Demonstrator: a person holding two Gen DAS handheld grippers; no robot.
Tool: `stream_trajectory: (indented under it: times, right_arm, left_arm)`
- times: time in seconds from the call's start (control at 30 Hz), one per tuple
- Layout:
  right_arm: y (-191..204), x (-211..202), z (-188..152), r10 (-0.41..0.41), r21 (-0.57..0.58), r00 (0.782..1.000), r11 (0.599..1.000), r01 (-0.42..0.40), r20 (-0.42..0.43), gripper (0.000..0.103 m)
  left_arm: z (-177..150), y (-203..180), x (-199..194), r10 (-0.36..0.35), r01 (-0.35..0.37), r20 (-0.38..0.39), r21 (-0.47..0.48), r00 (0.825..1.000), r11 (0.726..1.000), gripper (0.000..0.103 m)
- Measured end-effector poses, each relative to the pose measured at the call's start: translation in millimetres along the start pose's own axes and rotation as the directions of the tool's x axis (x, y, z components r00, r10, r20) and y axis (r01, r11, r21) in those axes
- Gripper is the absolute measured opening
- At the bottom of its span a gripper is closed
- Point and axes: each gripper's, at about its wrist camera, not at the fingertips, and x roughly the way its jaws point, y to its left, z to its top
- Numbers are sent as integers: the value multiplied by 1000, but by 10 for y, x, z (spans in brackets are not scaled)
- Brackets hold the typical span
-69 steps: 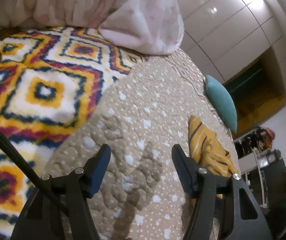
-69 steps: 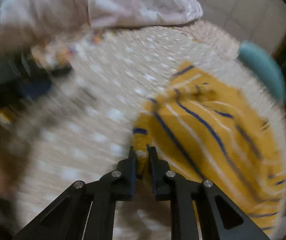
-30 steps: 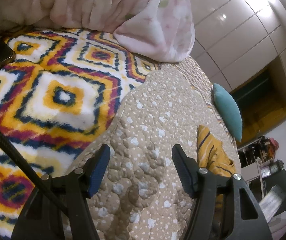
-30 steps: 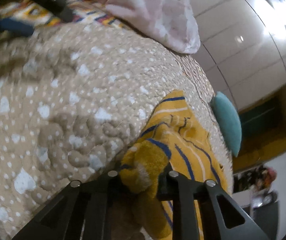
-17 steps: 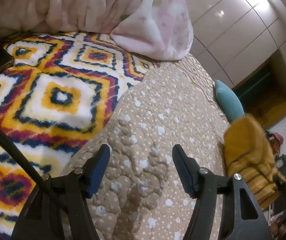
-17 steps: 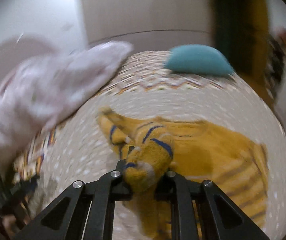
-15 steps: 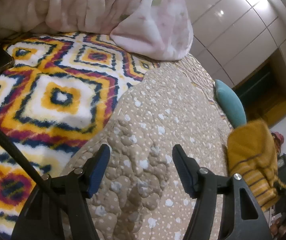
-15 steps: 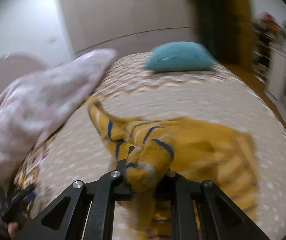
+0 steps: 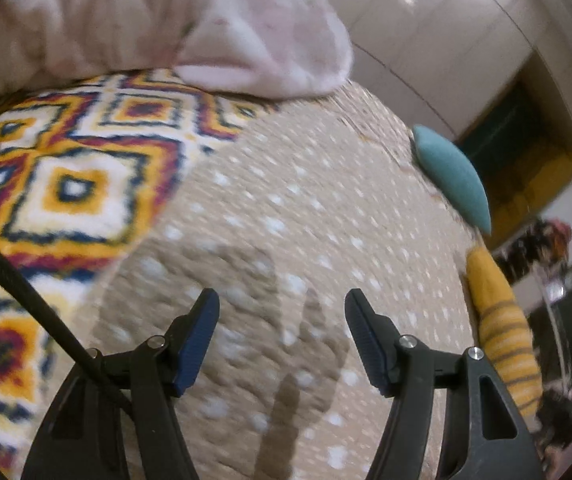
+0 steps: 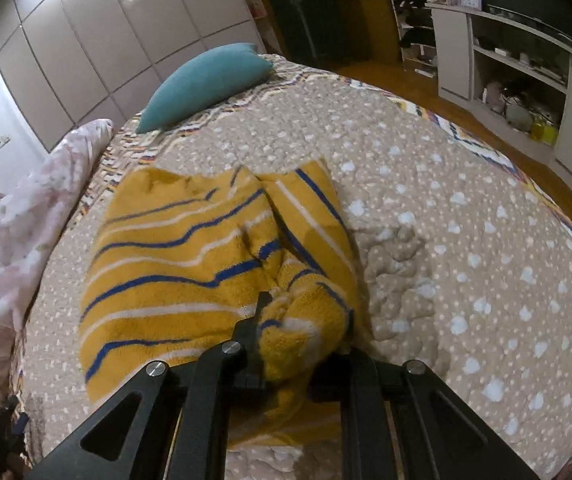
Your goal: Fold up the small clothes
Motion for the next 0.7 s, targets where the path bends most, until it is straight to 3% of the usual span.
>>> stream_trajectory:
  times: [0.2,0.33,0.47,0.57,0.7]
  right_arm:
    - [-181,-208,123,81,-9,995,997,-80,62,13]
    - [-387,-132,85,42,-36,997,999,-40,70,13]
    - [-462,174,-116,57,-74,998,996,-57,-8,13]
    - [-490,186,-155,80,-97,997,992,-79,3,13]
    - [-639,120,-142,141,-71,990,988,-139,23,13]
  left_arm:
    - [-189,-756,-65,-53,65,-73,176,996,982,64]
    - [-333,-1369,-34,-82,116,-133,271,988,956,68]
    - [-507,-2167,96,-110,174,-189,370,976,912,68]
    - [-626,-2739,237,-116,194,-197,444,973,875,68]
    - [-735,-3439,676,-126,247,-264,495,956,833,68]
